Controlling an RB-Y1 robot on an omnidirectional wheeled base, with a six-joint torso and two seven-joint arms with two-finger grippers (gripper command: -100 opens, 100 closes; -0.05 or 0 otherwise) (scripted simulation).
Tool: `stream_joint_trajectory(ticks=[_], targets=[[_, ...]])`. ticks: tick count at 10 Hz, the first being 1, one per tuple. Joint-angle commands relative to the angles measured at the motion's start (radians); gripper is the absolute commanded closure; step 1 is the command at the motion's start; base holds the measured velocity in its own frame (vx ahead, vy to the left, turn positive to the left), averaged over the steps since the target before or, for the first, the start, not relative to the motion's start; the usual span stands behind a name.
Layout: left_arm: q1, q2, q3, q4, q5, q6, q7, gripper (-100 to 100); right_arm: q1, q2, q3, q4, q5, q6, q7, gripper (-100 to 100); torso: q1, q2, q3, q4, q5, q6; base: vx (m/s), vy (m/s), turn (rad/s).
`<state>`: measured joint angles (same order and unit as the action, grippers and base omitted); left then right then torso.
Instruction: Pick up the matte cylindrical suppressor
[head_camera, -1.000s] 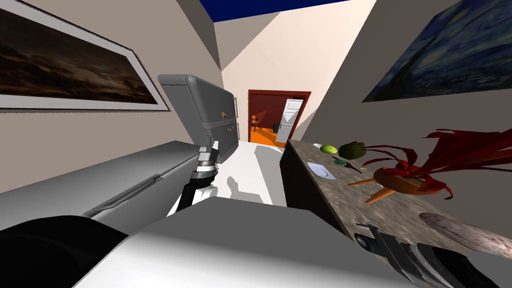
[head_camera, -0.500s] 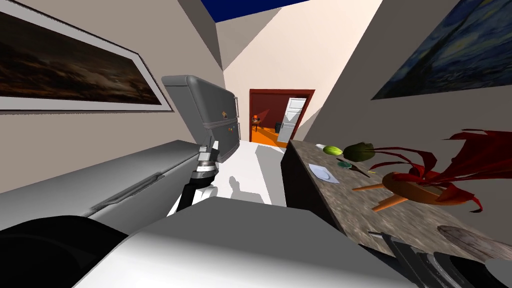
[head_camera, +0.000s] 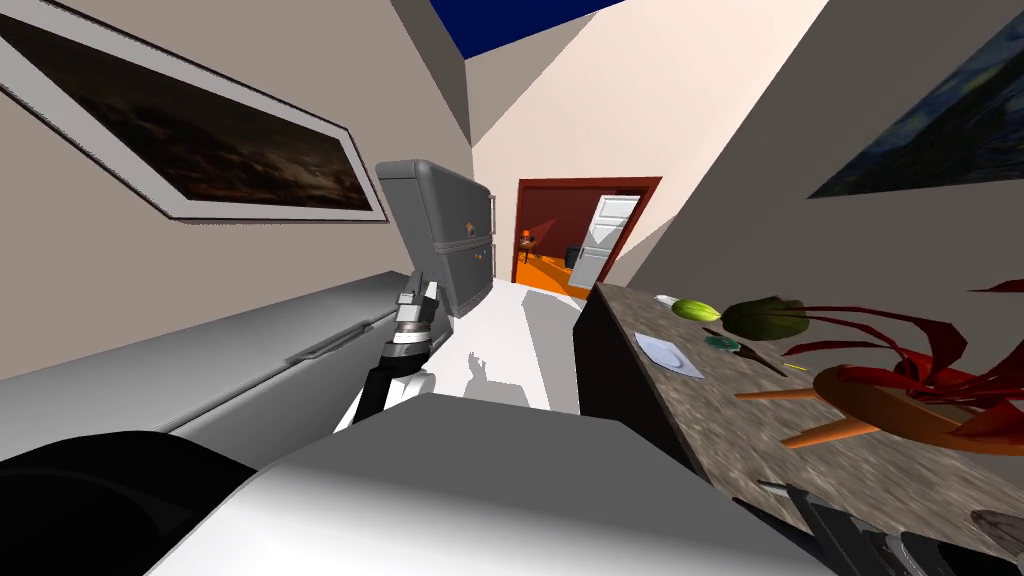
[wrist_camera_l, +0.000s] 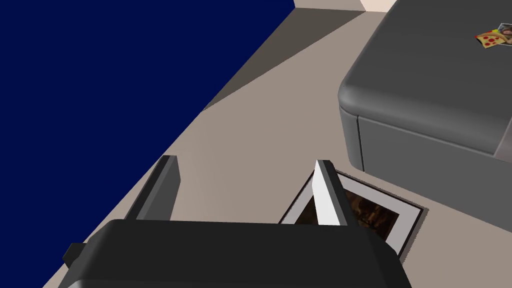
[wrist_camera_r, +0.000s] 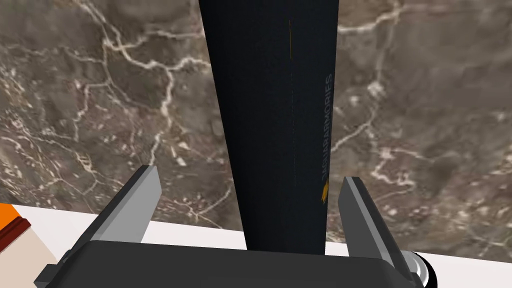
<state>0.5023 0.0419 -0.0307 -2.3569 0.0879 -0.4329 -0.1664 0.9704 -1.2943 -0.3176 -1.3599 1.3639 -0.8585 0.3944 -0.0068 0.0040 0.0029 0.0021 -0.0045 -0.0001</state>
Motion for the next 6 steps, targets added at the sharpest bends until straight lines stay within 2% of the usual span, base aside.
stream_joint_trajectory(ticks=[1,2,3,6], targets=[[0.000,0.000,0.000,0.000,0.000,0.000,0.000,0,-0.015,0.000,0.033,0.045,-0.024,0.021,-0.004,-100,0.000,0.000,0.000,0.000,0.000,0.000,-0.119,0.053,0.311],[0.000,0.000,0.000,0.000,0.000,0.000,0.000,0,-0.012,-0.002,0.021,0.028,-0.014,0.010,-0.003,-100,0.001,0.000,0.000,0.000,0.000,-0.001,-0.055,0.024,0.069],[0.000,0.000,0.000,0.000,0.000,0.000,0.000,0,-0.014,-0.003,0.024,0.031,-0.015,0.013,-0.004,100,-0.001,-0.003,-0.001,0.000,0.000,0.001,-0.010,0.005,-0.026],[0.000,0.000,0.000,0.000,0.000,0.000,0.000,0,-0.013,-0.003,0.024,0.030,-0.014,0.012,-0.003,100,-0.002,-0.007,-0.004,-0.001,0.000,0.001,-0.002,0.001,0.004]])
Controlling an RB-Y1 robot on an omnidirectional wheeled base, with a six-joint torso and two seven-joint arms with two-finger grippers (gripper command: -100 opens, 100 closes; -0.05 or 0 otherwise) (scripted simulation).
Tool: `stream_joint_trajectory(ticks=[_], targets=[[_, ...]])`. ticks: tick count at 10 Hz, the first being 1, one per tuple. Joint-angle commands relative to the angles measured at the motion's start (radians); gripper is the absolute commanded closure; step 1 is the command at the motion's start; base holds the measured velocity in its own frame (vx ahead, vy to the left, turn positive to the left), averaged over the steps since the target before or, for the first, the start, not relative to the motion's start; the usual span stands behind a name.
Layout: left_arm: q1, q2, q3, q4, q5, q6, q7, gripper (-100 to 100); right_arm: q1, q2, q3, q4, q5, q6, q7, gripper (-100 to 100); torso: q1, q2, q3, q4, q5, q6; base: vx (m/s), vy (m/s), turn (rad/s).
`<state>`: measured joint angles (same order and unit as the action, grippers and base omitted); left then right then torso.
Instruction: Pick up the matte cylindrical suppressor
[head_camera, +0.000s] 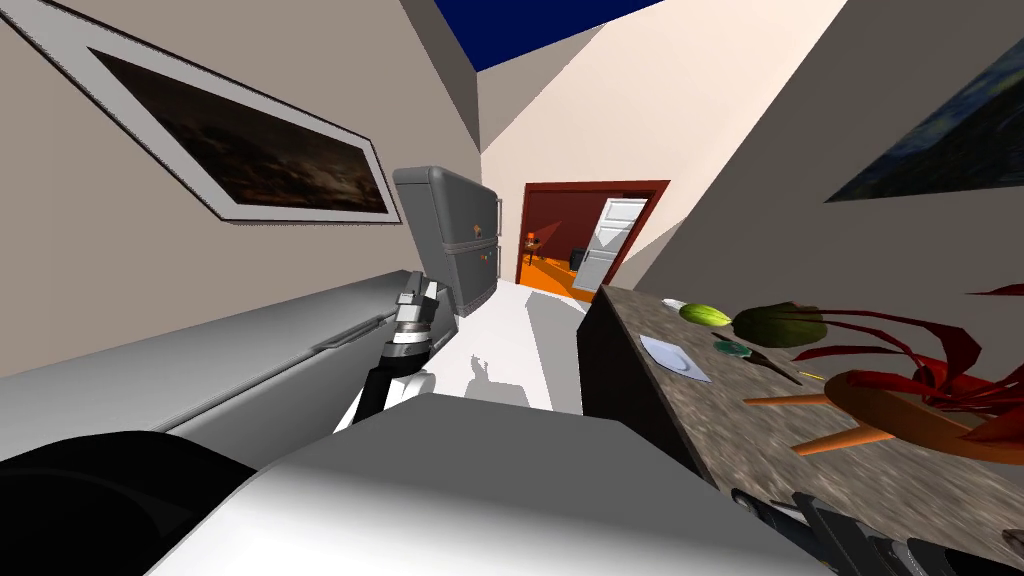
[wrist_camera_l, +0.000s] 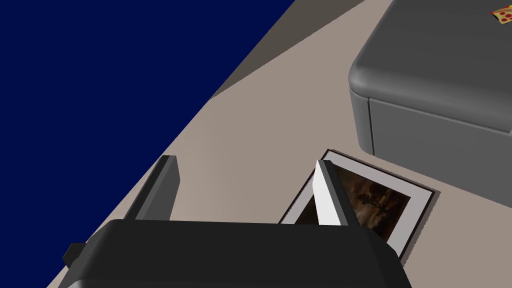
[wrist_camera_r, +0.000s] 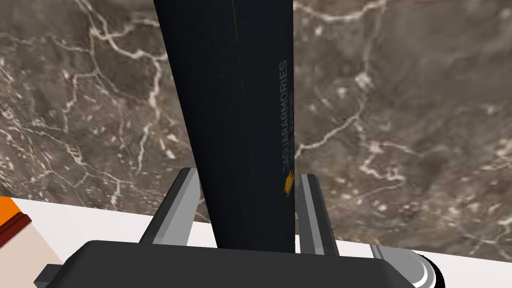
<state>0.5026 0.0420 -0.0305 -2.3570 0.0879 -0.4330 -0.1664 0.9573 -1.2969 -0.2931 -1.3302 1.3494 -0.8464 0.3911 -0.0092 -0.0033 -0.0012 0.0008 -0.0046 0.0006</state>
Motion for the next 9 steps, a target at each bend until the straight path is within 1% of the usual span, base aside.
stream_joint_trajectory(ticks=[1,2,3,4,6,7,9], targets=[[0.000,0.000,0.000,0.000,0.000,0.000,0.000,0,0.000,0.000,0.000,0.000,0.000,0.000,0.000,100,0.000,0.000,0.000,0.000,0.000,0.000,0.000,0.000,0.000],[0.000,0.000,0.000,0.000,0.000,0.000,0.000,0,0.000,0.000,0.000,0.000,0.000,0.000,0.000,0,0.000,0.000,0.000,0.000,0.000,0.000,0.000,0.000,0.000],[0.000,0.000,0.000,0.000,0.000,0.000,0.000,0,0.009,0.002,-0.014,-0.021,0.010,-0.004,-0.001,100,0.000,0.000,0.000,0.000,0.000,0.000,0.057,-0.024,-0.232],[0.000,0.000,0.000,0.000,0.000,0.000,0.000,0,0.015,0.002,-0.026,-0.040,0.020,-0.011,-0.002,100,-0.001,-0.002,-0.001,0.000,0.001,0.002,0.098,-0.038,-0.260],[0.000,0.000,0.000,0.000,0.000,0.000,0.000,0,0.025,0.002,-0.049,-0.077,0.040,-0.024,-0.003,100,-0.002,-0.006,-0.003,-0.001,0.001,0.001,0.098,-0.045,-0.190],[0.000,0.000,0.000,0.000,0.000,0.000,0.000,0,0.036,0.002,-0.072,-0.114,0.059,-0.038,-0.003,100,-0.001,-0.006,-0.003,-0.001,0.001,0.001,0.117,-0.037,-0.344],[0.000,0.000,0.000,0.000,0.000,0.000,0.000,0,0.047,0.001,-0.095,-0.151,0.079,-0.051,-0.004,100,0.000,-0.007,-0.004,-0.001,0.001,0.001,0.113,-0.019,-0.209]])
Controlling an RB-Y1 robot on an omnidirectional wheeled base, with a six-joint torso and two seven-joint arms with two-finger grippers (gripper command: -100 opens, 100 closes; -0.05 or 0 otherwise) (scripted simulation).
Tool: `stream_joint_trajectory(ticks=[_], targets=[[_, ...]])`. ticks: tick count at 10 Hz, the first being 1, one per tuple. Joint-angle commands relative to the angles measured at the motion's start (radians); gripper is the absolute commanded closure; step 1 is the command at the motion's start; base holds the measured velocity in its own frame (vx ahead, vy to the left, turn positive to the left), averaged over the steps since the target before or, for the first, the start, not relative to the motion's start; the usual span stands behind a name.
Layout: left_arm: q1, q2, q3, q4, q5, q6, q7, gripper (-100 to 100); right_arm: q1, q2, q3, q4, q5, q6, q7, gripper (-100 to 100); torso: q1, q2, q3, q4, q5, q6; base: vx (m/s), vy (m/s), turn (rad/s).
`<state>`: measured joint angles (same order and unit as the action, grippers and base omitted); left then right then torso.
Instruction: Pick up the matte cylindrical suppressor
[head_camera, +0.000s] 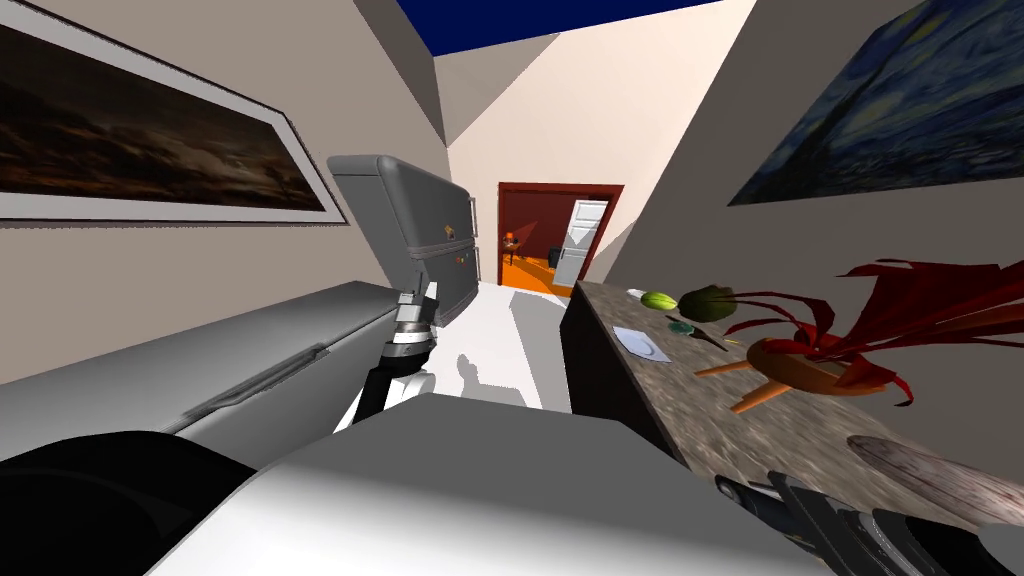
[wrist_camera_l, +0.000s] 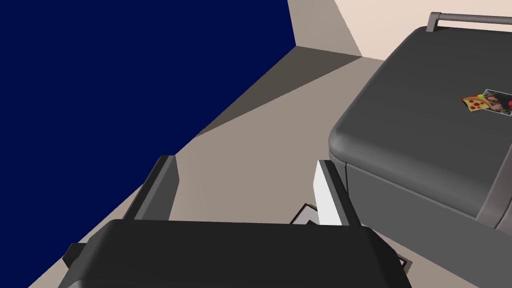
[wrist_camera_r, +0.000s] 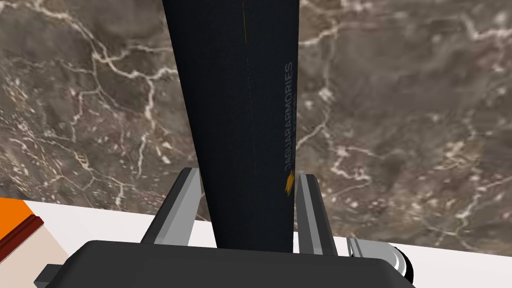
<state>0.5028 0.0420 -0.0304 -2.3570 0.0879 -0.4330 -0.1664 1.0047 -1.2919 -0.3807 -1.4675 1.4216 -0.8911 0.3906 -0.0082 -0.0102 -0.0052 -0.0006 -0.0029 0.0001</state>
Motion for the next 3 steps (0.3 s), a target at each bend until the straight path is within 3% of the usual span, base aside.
stream_joint_trajectory(ticks=[1,2,3], targets=[[0.000,0.000,0.000,0.000,0.000,0.000,0.000,0,0.005,-0.004,-0.019,-0.032,0.016,-0.013,-0.004,100,0.000,0.000,0.000,0.000,0.000,0.000,0.091,-0.002,-0.176],[0.000,0.000,0.000,0.000,0.000,0.000,0.000,0,0.011,-0.002,-0.017,-0.027,0.011,-0.006,-0.006,100,0.001,0.001,0.000,0.000,0.000,0.000,0.036,0.003,-0.036],[0.000,0.000,0.000,0.000,0.000,0.000,0.000,0,0.012,-0.002,-0.018,-0.030,0.012,-0.007,-0.007,0,0.001,0.003,0.002,0.001,0.000,-0.001,0.007,0.001,0.008]])
